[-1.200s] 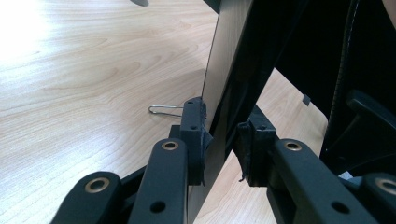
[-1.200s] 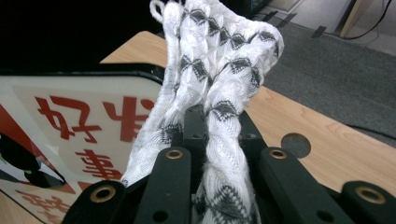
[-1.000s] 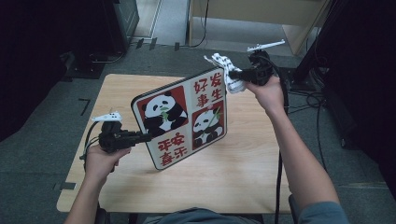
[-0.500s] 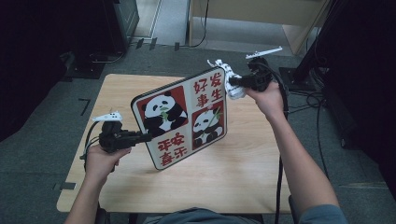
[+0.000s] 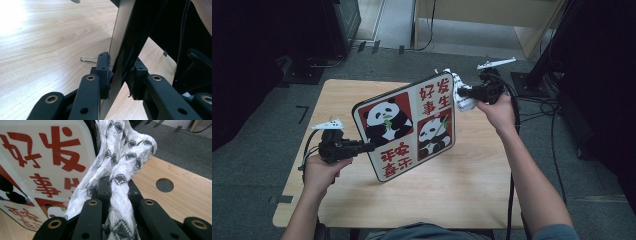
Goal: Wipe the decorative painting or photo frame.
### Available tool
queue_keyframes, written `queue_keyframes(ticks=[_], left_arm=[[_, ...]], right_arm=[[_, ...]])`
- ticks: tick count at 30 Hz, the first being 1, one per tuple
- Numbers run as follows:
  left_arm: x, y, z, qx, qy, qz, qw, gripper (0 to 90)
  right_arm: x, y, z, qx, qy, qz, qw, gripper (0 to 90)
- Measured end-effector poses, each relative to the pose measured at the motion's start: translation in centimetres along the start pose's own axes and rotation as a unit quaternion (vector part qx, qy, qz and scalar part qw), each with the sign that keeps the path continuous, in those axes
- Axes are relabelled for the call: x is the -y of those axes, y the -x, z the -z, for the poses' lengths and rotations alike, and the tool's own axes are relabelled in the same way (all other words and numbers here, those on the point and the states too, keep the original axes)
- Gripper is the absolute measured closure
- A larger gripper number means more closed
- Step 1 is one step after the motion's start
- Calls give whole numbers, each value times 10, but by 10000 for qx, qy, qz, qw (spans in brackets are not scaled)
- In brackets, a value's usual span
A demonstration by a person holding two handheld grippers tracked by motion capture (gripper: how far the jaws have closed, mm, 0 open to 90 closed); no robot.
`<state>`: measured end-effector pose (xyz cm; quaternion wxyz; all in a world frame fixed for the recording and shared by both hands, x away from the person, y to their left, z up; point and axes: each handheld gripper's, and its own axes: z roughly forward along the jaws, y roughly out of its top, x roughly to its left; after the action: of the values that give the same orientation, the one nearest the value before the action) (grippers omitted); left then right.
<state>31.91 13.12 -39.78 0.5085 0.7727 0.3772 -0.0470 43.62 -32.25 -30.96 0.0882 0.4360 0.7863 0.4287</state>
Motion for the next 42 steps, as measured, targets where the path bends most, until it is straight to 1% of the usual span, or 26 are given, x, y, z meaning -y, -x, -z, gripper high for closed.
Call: queue_keyframes(ticks=[4, 6, 9, 12, 17, 25, 30, 32, 36, 39, 41, 42], left_arm=[[0, 0, 0, 5, -14, -3, 10000, 745], [0, 0, 0, 2, -14, -9, 10000, 746], [0, 0, 0, -2, -15, -12, 10000, 746], [0, 0, 0, -4, -19, -14, 10000, 745], [0, 0, 0, -4, -20, -19, 10000, 745], [0, 0, -1, -16, -25, -21, 10000, 746], [0, 0, -1, -6, -26, -23, 10000, 748], [0, 0, -1, 6, -29, -20, 10000, 748], [0, -1, -1, 9, -29, -20, 10000, 748], [0, -1, -1, 16, -23, -23, 10000, 748], [0, -1, -1, 23, -29, -26, 10000, 747], [0, -2, -1, 21, -31, -25, 10000, 747]], right_arm=[[3, -1, -1, 14, 60, 3, 10000, 797], [4, 0, -2, 17, 59, -35, 10000, 790], [7, 1, -2, -6, 67, -14, 10000, 790], [9, 2, -3, -48, 83, -60, 9999, 781], [12, 3, -4, -73, 143, -23, 9999, 793], [22, 6, -7, -122, 138, -140, 9997, 795], [26, 8, -9, -225, 145, -177, 9995, 794], [30, 9, -9, -226, 115, -211, 9995, 794], [36, 9, -12, -205, 34, -179, 9996, 794], [38, 9, -12, -172, 22, -107, 9998, 794], [40, 9, -13, -176, 26, -37, 9998, 794], [41, 9, -13, -193, 32, -41, 9998, 795]])
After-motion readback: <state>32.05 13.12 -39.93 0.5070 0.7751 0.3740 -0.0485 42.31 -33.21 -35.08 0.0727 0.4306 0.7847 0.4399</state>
